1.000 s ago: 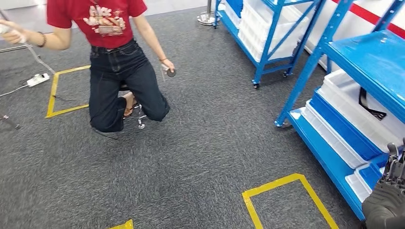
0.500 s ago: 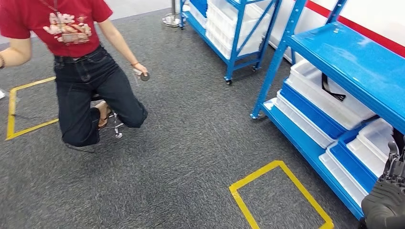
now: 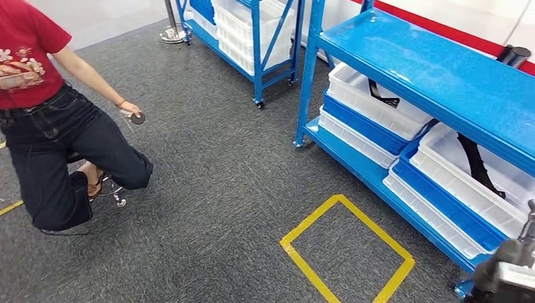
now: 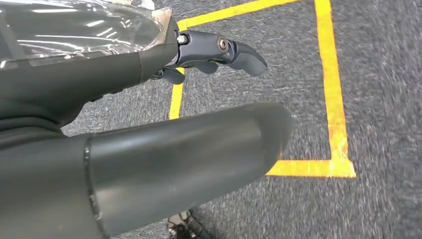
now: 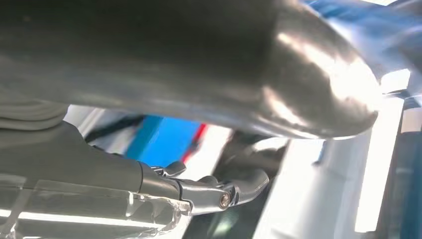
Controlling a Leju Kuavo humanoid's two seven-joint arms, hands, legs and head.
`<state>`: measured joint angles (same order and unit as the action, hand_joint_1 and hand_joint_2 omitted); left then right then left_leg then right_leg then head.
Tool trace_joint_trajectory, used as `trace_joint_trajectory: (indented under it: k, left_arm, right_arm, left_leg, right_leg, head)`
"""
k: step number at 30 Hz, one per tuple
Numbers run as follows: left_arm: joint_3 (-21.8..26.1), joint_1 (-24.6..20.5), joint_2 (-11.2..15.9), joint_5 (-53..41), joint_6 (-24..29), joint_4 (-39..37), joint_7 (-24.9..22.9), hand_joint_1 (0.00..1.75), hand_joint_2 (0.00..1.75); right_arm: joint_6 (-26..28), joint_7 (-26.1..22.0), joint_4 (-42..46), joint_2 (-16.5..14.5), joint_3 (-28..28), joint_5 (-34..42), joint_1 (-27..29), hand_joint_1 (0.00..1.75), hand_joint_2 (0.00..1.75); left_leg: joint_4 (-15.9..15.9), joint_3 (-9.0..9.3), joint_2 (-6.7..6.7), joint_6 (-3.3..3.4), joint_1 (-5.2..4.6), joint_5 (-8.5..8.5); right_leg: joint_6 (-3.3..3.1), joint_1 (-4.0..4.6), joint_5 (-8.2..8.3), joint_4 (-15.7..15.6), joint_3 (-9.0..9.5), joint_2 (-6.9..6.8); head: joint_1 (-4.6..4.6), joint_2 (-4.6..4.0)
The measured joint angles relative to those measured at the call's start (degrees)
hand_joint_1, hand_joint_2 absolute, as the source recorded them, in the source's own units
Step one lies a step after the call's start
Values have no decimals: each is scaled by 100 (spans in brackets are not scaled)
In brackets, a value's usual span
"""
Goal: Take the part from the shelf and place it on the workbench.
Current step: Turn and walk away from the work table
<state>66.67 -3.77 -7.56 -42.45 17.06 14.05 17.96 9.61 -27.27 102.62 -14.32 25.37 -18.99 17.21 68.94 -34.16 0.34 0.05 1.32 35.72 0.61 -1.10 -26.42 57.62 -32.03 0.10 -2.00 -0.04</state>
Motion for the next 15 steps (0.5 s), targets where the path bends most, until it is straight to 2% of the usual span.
trace_joint_trajectory:
  k: [1, 2, 3, 4, 5, 6, 7, 8, 10, 11, 13, 15]
  left_arm:
    - [2, 11, 2, -18, 1, 0, -10, 0, 0]
    - [3, 19, 4, -41, 0, 0, -20, 0, 0]
    - [3, 21, 5, -66, -4, 0, -30, 0, 0]
    - [3, 21, 8, -101, -13, 0, -42, 0, 0]
    - [2, 20, 11, -145, -25, 0, -56, 0, 0]
    - [-1, 14, 16, -191, -40, -2, -70, 0, 0]
    - [-5, 6, 21, -244, -54, -5, -84, 0, 0]
    - [-10, 1, 23, -289, -65, -8, -97, 0, 0]
    - [-19, -7, 27, -366, -89, -14, -121, 0, 0]
    - [-22, -10, 28, -403, -100, -15, -134, 0, 0]
    - [-38, -13, 36, -474, -114, -18, -159, 0, 0]
    - [-51, 7, 55, -524, -117, -24, -180, 0, 0]
  right_arm:
    - [174, 65, -338, 15, 31, -250, -89, 0, 0]
    - [333, 109, -712, 41, 69, -453, -182, 0, 0]
    - [498, 138, -1126, 79, 115, -647, -293, 0, 0]
    - [680, 159, -1602, 127, 166, -844, -420, 0, 0]
    - [901, 176, -2155, 190, 221, -1066, -568, 0, 0]
    - [1129, 201, -2701, 256, 271, -1287, -712, 0, 0]
    - [1430, 225, -3310, 344, 317, -1546, -846, 0, 0]
    - [1744, 240, -3898, 432, 351, -1796, -968, 0, 0]
    - [2236, 302, -5043, 622, 409, -2176, -1165, 0, 0]
    - [2334, 403, -5575, 704, 436, -2285, -1246, 0, 0]
    - [2300, 792, -6503, 854, 486, -2412, -1367, 0, 0]
    - [2197, 1183, -7148, 930, 507, -2467, -1438, 0, 0]
  left_leg:
    - [340, -185, -44, 2, -2, 120]
    - [529, -311, -58, 4, -3, 134]
    - [494, -333, -61, 6, 1, 20]
    - [254, -256, -74, 7, 10, -185]
    - [-144, -98, -146, 4, 30, -428]
    - [-511, 54, -251, -6, 47, -602]
    - [-782, 161, -334, -4, 53, -710]
    - [-931, 215, -396, 8, 41, -751]
    - [-975, 214, -330, 80, -2, -765]
    - [-1004, 223, -279, 129, -8, -788]
    - [-1073, 242, -171, 222, 5, -835]
    - [-1097, 241, -51, 265, -12, -844]
  right_leg:
    - [-10, 11, -1, 1, -1, 83]
    - [-10, 20, -1, 2, 3, 167]
    - [-9, 22, -1, 4, 10, 248]
    - [-6, 20, -2, 9, 21, 326]
    - [-2, 15, -3, 16, 28, 402]
    - [12, 21, -5, 25, 27, 464]
    - [39, 31, -7, 34, 12, 519]
    - [77, 38, -3, 34, -12, 561]
    - [172, 40, 19, 2, -72, 645]
    - [207, 35, 19, 8, -92, 621]
    - [220, 53, -124, 270, -231, 405]
    - [175, 51, -434, 969, -586, 146]
  head:
    - [3, 1]
    - [3, 0]
    - [3, 1]
    - [3, 1]
    - [4, 0]
    - [5, 0]
    - [3, 0]
    - [2, 1]
    - [2, 2]
    - [1, 1]
    - [-16, 1]
    - [-36, 1]
